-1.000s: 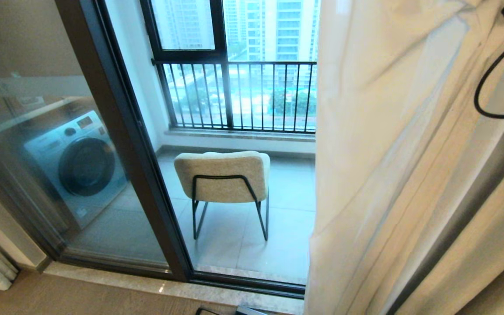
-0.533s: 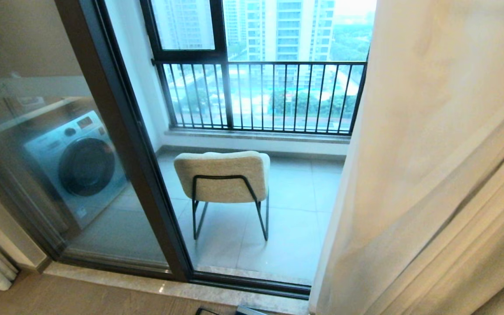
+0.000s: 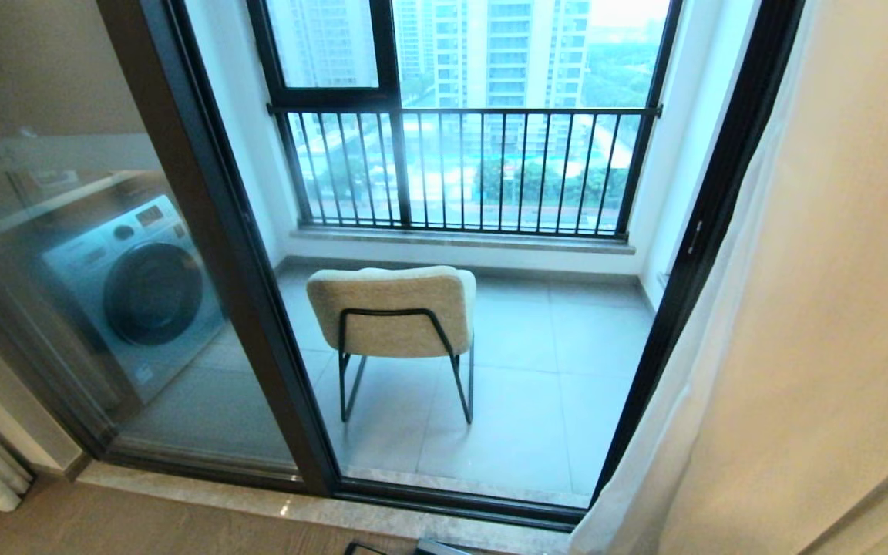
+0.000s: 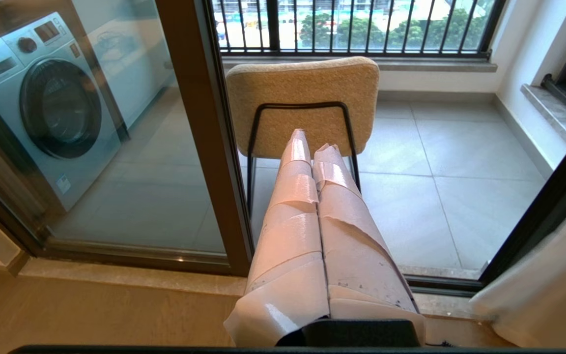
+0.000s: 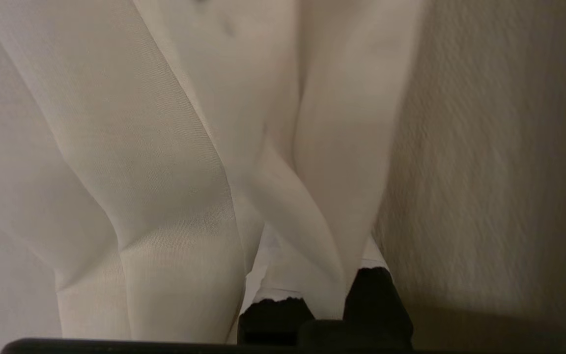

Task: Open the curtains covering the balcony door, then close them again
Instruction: Pull the inner curtains open on both sides

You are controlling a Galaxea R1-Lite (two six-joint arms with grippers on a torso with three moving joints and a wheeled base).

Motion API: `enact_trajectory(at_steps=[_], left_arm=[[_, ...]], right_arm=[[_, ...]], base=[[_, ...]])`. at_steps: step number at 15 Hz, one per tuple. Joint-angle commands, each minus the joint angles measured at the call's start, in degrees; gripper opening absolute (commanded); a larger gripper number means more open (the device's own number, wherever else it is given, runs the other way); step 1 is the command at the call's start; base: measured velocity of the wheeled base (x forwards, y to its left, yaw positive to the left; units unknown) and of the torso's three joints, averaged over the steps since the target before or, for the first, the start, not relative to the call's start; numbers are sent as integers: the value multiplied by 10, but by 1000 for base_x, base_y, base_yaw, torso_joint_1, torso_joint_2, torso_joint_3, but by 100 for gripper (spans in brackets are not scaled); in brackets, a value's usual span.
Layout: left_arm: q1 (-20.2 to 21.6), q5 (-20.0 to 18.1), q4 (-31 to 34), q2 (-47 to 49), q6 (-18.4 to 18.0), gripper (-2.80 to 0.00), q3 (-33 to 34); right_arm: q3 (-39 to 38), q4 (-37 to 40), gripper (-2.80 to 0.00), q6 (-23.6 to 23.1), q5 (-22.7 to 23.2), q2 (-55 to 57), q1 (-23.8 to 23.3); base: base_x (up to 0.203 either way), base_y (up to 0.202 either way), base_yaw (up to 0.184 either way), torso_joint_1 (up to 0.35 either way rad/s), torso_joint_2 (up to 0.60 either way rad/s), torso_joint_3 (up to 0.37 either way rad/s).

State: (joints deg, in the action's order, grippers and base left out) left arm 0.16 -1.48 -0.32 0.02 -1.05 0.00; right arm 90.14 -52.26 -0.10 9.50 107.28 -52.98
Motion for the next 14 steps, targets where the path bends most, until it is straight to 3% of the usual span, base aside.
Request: enact_trajectory(at_steps=[1,7,14], left_arm=[[0,0,0,0,0,-280,0],[0,0,0,0,0,-280,0],[0,0,0,0,0,-280,0]], right_arm=[[14,-4,-280,0,1,26,-29],[52,7,-280,0,1,53,-74],[45,3,-280,-5,-1,33,-71]], base=[[0,0,0,0,0,0],[0,0,0,0,0,0],[0,0,0,0,0,0]])
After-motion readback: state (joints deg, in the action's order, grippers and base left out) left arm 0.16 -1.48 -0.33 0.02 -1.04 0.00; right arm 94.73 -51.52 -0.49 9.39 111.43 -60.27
